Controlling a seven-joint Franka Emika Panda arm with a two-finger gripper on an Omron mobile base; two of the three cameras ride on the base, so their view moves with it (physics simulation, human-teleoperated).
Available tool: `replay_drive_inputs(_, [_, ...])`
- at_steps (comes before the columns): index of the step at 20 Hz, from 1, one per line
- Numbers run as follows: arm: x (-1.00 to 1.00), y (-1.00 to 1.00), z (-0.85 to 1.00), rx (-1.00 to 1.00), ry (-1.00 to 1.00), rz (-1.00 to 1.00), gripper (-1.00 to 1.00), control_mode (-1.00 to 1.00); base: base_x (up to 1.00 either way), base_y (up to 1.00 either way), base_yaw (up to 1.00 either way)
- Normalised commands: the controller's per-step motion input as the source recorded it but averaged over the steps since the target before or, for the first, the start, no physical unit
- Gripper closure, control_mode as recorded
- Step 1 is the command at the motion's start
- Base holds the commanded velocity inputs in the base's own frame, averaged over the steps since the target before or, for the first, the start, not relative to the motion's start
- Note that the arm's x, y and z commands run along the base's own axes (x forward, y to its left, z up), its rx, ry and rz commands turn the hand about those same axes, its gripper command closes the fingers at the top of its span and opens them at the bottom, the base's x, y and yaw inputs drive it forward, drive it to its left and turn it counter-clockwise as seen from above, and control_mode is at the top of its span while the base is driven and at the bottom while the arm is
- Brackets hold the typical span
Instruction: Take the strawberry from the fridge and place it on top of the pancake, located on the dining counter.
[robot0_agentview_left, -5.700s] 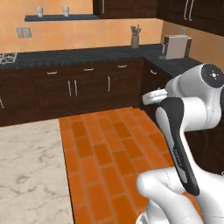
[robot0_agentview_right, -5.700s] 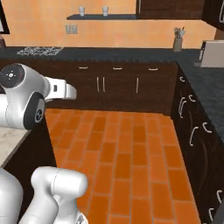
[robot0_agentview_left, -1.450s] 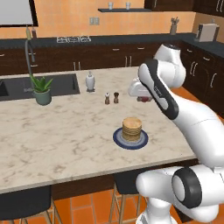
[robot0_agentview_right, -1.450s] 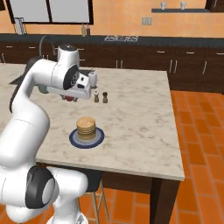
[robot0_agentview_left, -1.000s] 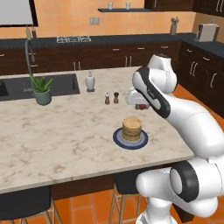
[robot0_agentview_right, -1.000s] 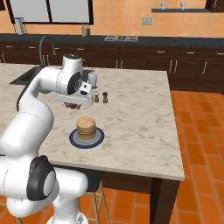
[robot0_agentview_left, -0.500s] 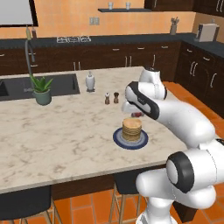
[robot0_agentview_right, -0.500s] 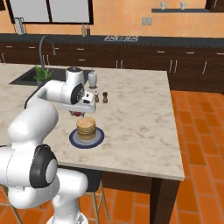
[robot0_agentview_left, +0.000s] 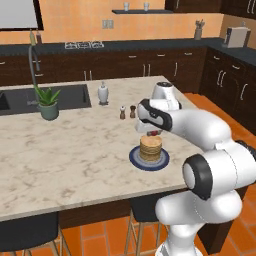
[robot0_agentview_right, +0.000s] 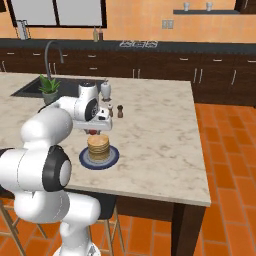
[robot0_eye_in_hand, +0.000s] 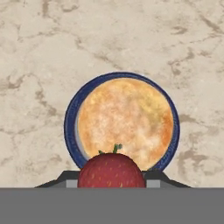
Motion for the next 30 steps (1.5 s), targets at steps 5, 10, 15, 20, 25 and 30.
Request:
replay_drive_inputs(5, [0.05, 0.00, -0.20, -0.04, -0.02, 0.00, 1.00, -1.00, 0.00, 0.00, 0.00])
replay_drive_inputs(10, [0.02, 0.00, -0.25, -0.02, -0.01, 0.00, 1.00, -1.00, 0.00, 0.00, 0.00])
replay_drive_inputs(15, [0.14, 0.00, -0.17, -0.01, -0.05, 0.00, 1.00, -1.00, 0.00, 0.00, 0.00])
replay_drive_inputs(20, [0.23, -0.01, -0.15, 0.00, -0.03, 0.00, 1.00, -1.00, 0.00, 0.00, 0.00])
replay_drive_inputs(25, [0.14, 0.00, -0.22, 0.00, 0.00, 0.00, 1.00, -1.00, 0.00, 0.00, 0.00])
replay_drive_inputs(30, [-0.03, 0.00, -0.24, 0.00, -0.01, 0.01, -1.00, -1.00, 0.00, 0.00, 0.00])
